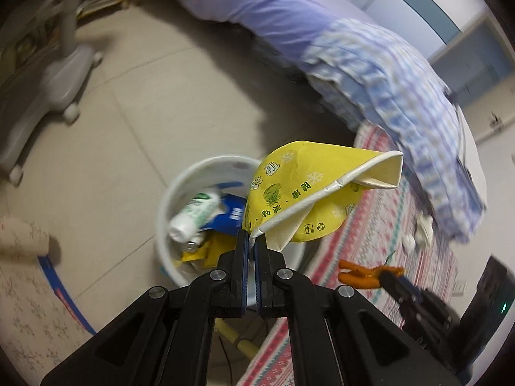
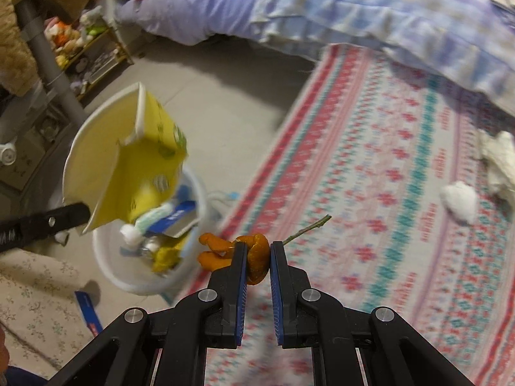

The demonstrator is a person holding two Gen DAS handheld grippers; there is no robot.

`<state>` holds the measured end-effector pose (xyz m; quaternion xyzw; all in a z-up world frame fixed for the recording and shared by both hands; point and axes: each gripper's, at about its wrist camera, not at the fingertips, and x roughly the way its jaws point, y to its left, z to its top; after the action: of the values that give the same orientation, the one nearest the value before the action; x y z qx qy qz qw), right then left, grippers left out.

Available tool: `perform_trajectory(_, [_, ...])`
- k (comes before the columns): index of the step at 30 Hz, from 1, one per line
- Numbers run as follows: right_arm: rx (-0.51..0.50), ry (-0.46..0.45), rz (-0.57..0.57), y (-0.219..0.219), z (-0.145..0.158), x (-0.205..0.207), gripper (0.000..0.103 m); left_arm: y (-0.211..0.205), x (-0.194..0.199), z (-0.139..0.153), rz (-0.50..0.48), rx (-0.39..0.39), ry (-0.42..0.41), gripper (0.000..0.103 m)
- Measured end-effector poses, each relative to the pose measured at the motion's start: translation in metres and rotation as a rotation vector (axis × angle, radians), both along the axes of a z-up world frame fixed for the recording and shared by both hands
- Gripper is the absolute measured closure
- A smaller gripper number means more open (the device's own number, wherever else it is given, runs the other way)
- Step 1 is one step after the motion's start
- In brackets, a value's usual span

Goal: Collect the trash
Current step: 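Carry the cup and peel over the bin and open both tools to drop them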

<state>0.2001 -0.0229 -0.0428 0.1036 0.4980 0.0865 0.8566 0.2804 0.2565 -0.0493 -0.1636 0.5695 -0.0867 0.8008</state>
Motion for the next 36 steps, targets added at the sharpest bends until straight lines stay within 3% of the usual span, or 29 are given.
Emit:
perform_trajectory(4, [0.001,-0.014,0.05,0.03,-0.002,0.011,0.091,0.018,0.006,-0.01,0.042,-0.032,0.043,0.1])
perform_trajectory(12, [0.06,-0.055,0.104,0.09,-0.021,0.025,0.089,0.024,0.009,-0.019,0.058,-0.013,0.062,0.1])
perform_trajectory(13, [0.076,-0.06,0.114,0.097,-0.028,0.026,0.087,0.024,0.009,-0.021,0.058,-0.014,0.068,0.1])
perform_trajectory(15, [0.079,-0.03,0.148,0.112,-0.043,0.026,0.07,0.024,0.01,-0.024,0.059,-0.017,0.078,0.1])
perform_trajectory(17, [0.065,-0.003,0.166,0.12,-0.054,0.025,0.067,0.024,0.01,-0.025,0.062,-0.001,0.079,0.1])
perform_trajectory(23, [0.076,0.006,0.086,0.093,-0.051,0.029,0.067,0.015,0.008,-0.039,0.052,0.016,0.139,0.099])
perform_trajectory(30, [0.104,0.006,0.04,0.075,-0.042,0.025,0.067,-0.002,0.001,-0.051,-0.046,0.078,0.173,0.098])
perform_trajectory(36, [0.105,0.013,0.026,0.06,-0.04,0.017,0.067,0.012,0.002,-0.059,0.036,0.068,0.184,0.098])
